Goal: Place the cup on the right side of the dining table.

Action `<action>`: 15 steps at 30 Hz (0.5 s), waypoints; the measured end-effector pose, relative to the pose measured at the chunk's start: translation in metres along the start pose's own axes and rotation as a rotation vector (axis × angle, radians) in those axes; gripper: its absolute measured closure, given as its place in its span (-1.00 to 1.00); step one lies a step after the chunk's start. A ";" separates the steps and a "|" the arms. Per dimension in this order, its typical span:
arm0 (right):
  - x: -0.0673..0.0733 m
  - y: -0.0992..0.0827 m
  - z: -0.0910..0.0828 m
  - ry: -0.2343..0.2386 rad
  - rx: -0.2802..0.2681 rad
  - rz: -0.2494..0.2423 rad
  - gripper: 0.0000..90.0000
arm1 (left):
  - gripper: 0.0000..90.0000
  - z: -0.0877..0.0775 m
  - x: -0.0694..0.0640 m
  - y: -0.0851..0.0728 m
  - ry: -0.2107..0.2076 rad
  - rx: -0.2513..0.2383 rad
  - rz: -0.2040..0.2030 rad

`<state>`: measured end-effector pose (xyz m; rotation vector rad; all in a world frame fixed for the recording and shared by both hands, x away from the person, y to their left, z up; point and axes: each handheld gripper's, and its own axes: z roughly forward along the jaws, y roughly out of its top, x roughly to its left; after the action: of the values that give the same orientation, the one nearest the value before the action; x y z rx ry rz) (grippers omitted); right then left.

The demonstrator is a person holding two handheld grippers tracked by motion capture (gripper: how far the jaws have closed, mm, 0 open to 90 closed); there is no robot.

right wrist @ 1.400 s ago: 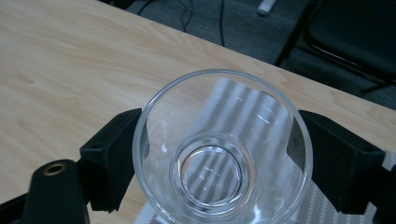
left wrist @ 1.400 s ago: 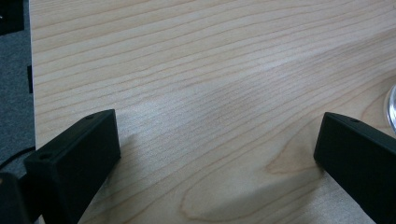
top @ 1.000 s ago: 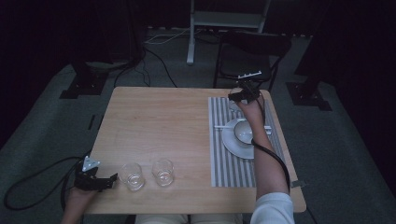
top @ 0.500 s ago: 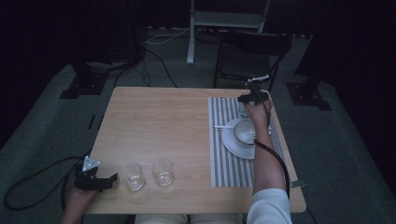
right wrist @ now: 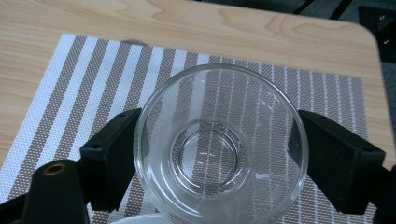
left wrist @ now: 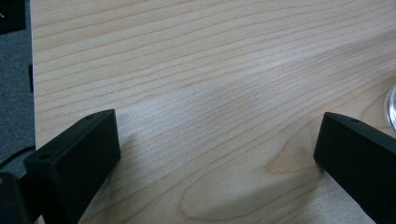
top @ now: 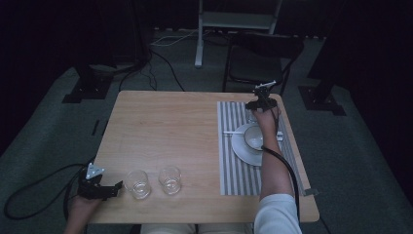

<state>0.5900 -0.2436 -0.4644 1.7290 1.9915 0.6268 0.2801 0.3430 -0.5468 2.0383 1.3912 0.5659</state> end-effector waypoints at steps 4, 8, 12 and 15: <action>0.001 -0.002 0.003 0.002 -0.009 0.015 -0.61 | -0.98 0.000 0.000 0.000 0.000 0.000 0.000; 0.001 -0.001 0.003 -0.001 -0.004 0.024 -0.61 | -0.98 0.000 0.000 0.000 -0.001 0.000 0.000; 0.001 -0.001 0.002 0.000 0.003 0.034 -0.63 | -0.98 0.000 0.000 0.000 -0.002 0.000 0.001; -0.002 -0.002 -0.005 0.024 -0.038 0.052 -0.68 | -0.98 0.000 0.000 0.000 -0.002 0.001 0.001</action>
<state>0.5859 -0.2460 -0.4620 1.7629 1.9434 0.7017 0.2800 0.3428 -0.5467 2.0400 1.3887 0.5636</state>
